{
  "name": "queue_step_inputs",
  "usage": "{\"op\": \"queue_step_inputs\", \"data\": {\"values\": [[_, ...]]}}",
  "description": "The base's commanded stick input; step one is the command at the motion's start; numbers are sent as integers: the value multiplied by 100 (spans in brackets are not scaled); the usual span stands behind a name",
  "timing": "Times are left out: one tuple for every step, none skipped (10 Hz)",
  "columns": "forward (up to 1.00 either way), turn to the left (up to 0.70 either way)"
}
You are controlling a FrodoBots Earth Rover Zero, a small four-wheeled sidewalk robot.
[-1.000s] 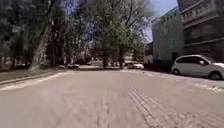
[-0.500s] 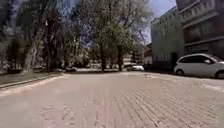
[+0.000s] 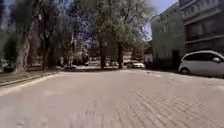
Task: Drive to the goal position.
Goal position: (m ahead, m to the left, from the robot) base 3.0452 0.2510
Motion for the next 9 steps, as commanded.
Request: {"op": "queue_step_inputs", "data": {"values": [[85,13],[85,0],[85,0],[85,0],[85,0],[85,0],[85,0],[85,0],[85,0]]}}
